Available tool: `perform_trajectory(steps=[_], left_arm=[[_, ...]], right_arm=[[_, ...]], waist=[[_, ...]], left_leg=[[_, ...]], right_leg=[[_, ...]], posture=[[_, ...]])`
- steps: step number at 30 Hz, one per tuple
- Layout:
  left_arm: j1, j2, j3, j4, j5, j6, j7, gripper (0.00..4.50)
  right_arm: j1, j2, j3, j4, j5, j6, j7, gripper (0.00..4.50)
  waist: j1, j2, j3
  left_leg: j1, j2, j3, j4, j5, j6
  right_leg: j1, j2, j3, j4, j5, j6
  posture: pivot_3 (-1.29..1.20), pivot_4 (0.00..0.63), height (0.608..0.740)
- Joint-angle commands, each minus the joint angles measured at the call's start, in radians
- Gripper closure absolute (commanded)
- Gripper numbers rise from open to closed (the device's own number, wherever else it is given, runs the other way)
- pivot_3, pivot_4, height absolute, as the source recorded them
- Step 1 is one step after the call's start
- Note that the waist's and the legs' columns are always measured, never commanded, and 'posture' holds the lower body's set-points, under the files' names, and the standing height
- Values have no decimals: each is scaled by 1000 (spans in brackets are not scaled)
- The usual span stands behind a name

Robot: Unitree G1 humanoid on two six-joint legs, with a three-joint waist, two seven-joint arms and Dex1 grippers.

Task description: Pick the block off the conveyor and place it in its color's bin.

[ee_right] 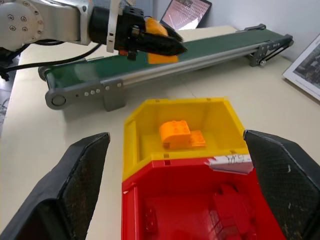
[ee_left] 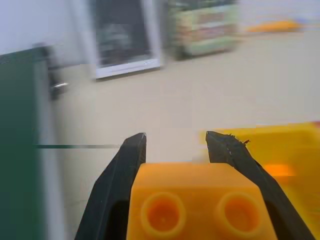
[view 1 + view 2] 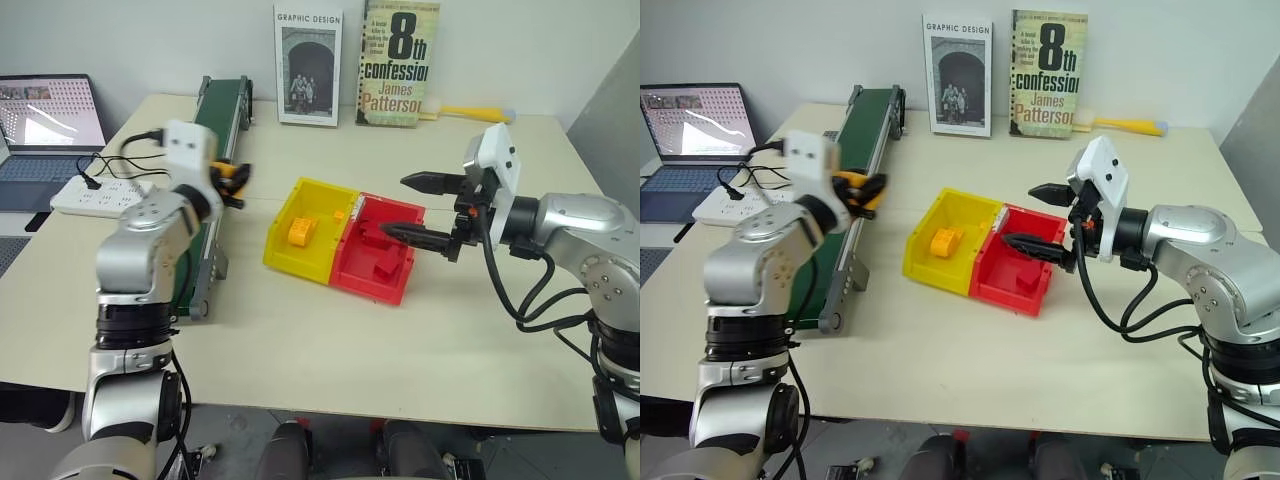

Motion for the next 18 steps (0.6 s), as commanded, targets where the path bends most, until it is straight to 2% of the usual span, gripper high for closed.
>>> perform_trajectory(steps=[1, 4, 8, 10, 11, 18], left_arm=[[-21, -9, -116, -22, 9, -30, -124, 2960], [-11, -24, -203, 15, 48, -74, -185, 2960], [-18, -37, -235, 93, 89, -147, -216, 2960], [-27, -55, -228, 133, 78, -168, -245, 2260], [-31, -58, -231, 148, 80, -181, -261, 2198], [-53, -31, -204, 175, 95, -200, -307, 681]], right_arm=[[17, -56, -15, -89, -15, 8, -8, 0], [26, -73, -32, -133, 3, 43, -34, 0], [28, -76, -54, -191, 43, 94, -68, 0], [28, -72, -64, -215, 61, 118, -91, 0], [28, -70, -68, -223, 68, 127, -101, 0], [39, -76, -79, -222, 77, 140, -123, 0]], waist=[[-1, 0, 0], [-7, 0, 0], [-7, 0, 0], [-6, 0, 0], [-4, 0, 0], [-3, 0, 0]], left_leg=[[0, 0, 0, -1, 0, 0], [0, 1, 1, -1, 0, 0], [0, 1, 0, -1, 0, 0], [0, 1, 0, -1, 0, 1], [0, 1, 0, -1, 0, 1], [0, 0, 0, -1, -1, 1]], right_leg=[[0, 0, 0, -1, 0, 0], [0, 1, 0, -2, 0, 0], [0, 1, 0, -1, 0, 0], [0, 1, 0, -1, 0, 0], [0, 1, 0, -1, 0, 0], [1, 1, 0, -2, 0, 0]], posture=[[0, 150, 740], [0, 150, 740], [0, 150, 740], [0, 150, 740], [0, 150, 740], [0, 150, 740]])
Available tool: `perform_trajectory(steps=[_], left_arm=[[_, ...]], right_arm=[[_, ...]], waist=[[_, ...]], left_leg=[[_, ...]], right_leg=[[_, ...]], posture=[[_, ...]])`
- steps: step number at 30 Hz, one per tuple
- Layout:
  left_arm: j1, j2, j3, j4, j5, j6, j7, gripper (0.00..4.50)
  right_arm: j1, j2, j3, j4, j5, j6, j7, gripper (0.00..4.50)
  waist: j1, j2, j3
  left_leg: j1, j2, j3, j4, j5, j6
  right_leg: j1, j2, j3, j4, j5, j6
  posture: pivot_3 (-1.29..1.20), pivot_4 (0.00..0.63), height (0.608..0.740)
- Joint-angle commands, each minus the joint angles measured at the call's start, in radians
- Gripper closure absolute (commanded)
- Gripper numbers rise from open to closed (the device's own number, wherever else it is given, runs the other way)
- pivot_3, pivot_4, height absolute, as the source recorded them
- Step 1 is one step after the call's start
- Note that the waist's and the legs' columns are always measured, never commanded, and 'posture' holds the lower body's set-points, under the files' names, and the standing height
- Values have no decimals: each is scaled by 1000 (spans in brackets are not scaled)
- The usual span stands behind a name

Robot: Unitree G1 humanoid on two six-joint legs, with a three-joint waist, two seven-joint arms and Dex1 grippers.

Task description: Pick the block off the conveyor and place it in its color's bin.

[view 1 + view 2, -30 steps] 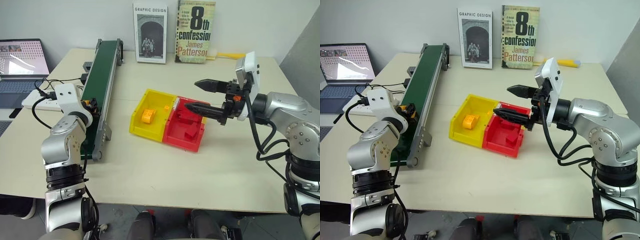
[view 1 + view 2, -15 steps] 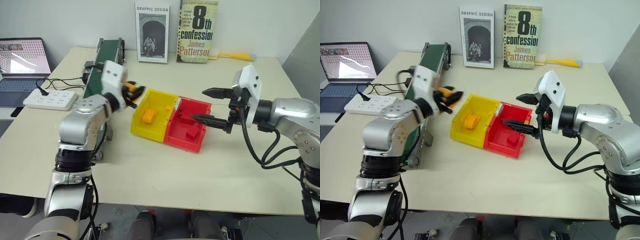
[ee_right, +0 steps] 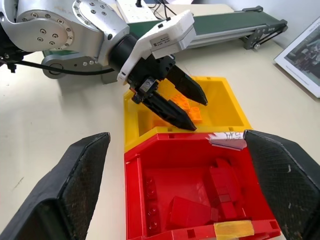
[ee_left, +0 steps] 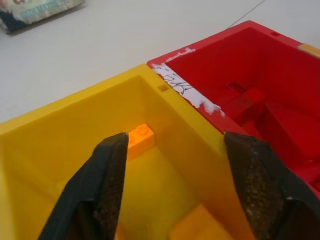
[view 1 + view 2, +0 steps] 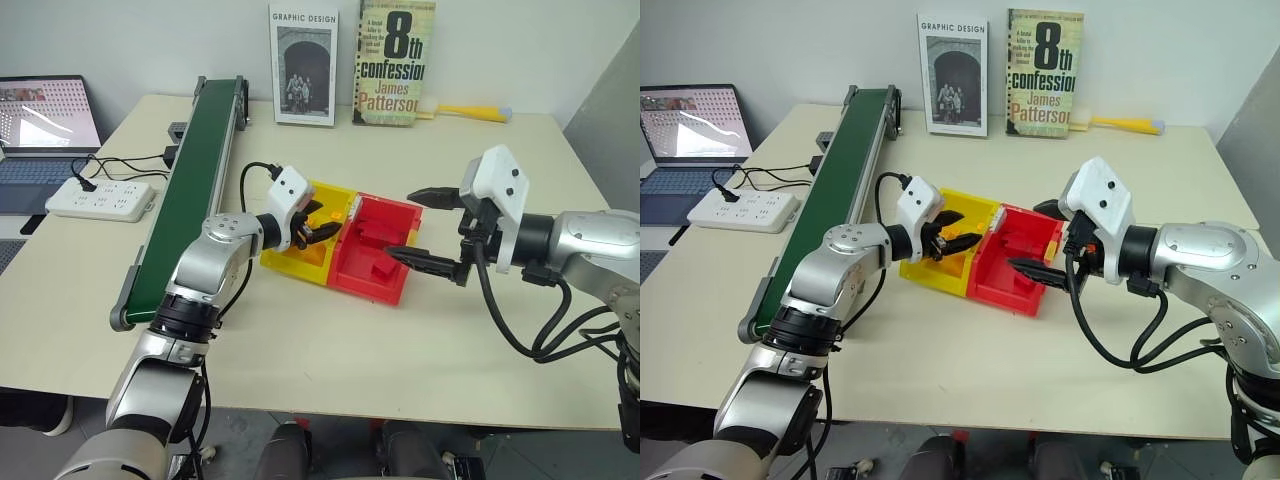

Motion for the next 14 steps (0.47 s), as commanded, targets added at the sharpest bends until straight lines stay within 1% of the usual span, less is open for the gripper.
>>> perform_trajectory(steps=[1, 2, 4, 7, 9, 12, 14], left_arm=[[-23, 42, 44, -29, 0, -9, -33, 526], [-21, 65, 53, -39, -2, -2, -49, 287], [-16, 122, 68, -58, -5, 8, -88, 6], [11, 259, 104, -111, -33, 32, -194, 6], [34, 333, 127, -152, -57, 54, -251, 6], [70, 426, 164, -208, -77, 68, -308, 6], [90, 465, 184, -229, -82, 74, -324, 6]], right_arm=[[2, -14, -31, -15, 6, -13, -3, 0], [0, -16, -27, -8, 1, -19, 1, 0], [-2, -24, -17, 12, -15, -37, 15, 0], [-17, -37, 11, 61, -45, -78, 57, 0], [-24, -45, 29, 93, -66, -110, 87, 0], [-31, -48, 50, 152, -100, -159, 126, 0], [-32, -48, 63, 189, -122, -187, 147, 0]], waist=[[0, 0, 0], [0, 0, 0], [-4, 0, 0], [-9, 0, 0], [-11, 1, 0], [-9, 1, 1], [-6, 1, 1]], left_leg=[[0, 0, 0, 0, 0, 0], [0, 0, 0, 0, 0, 0], [0, 0, 0, 0, 0, 0], [0, 0, 1, -1, 0, 0], [1, 1, 1, -1, 0, 1], [1, 1, 0, -1, -1, 2], [0, 1, 0, -1, -1, 3]], right_leg=[[0, 0, 0, 0, 0, 0], [0, 0, 0, 0, 0, 0], [0, 0, 0, 0, 0, 0], [-1, 1, 1, 0, 0, 0], [-1, 1, 1, 0, 0, 0], [-1, 1, 0, 0, 0, 0], [-1, 1, 0, 0, 0, 0]], posture=[[0, 150, 740], [0, 150, 740], [0, 150, 740], [0, 150, 740], [0, 150, 740], [0, 150, 740], [0, 150, 740]])
